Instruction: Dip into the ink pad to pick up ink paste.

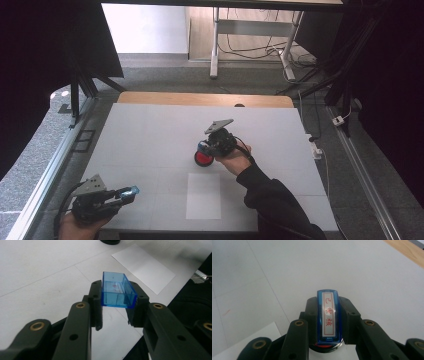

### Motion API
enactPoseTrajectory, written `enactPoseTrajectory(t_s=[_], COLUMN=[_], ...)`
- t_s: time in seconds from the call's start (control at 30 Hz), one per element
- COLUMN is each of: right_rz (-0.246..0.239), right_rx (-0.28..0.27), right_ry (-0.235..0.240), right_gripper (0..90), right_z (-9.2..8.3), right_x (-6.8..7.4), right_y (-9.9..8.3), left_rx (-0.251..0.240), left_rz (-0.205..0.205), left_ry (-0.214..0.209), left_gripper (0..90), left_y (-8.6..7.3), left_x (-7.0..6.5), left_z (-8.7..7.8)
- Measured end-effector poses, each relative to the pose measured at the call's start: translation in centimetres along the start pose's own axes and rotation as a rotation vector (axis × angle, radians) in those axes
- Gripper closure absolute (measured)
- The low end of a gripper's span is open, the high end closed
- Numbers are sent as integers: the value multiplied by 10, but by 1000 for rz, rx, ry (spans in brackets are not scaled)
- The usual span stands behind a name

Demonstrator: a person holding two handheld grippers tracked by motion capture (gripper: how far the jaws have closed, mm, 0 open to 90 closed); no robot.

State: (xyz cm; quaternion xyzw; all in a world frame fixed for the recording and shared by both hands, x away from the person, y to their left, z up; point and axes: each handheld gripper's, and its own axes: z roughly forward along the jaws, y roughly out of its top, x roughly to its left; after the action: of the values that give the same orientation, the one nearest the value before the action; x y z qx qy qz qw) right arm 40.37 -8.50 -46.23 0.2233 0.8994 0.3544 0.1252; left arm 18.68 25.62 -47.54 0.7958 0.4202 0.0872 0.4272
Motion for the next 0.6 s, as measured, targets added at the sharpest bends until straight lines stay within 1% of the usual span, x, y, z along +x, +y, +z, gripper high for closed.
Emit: enactPoseTrajectory(t_s=[0.1,0.17,0.27,0.6], right_rz=[-55,-73,-70,-66], right_rx=[19,31,49,64], right_ry=[-21,-20,-19,-14], right_gripper=[714,714,714,715], right_z=[2,5,9,18], right_x=[5,7,8,9], right_y=[1,0,-2,-5], left_rx=[0,1,0,2], left_rz=[0,2,1,5], left_ry=[-1,0,-2,-1], left_gripper=[684,684,684,684], left_y=[0,0,0,0], left_x=[0,0,0,0], left_z=[0,0,0,0])
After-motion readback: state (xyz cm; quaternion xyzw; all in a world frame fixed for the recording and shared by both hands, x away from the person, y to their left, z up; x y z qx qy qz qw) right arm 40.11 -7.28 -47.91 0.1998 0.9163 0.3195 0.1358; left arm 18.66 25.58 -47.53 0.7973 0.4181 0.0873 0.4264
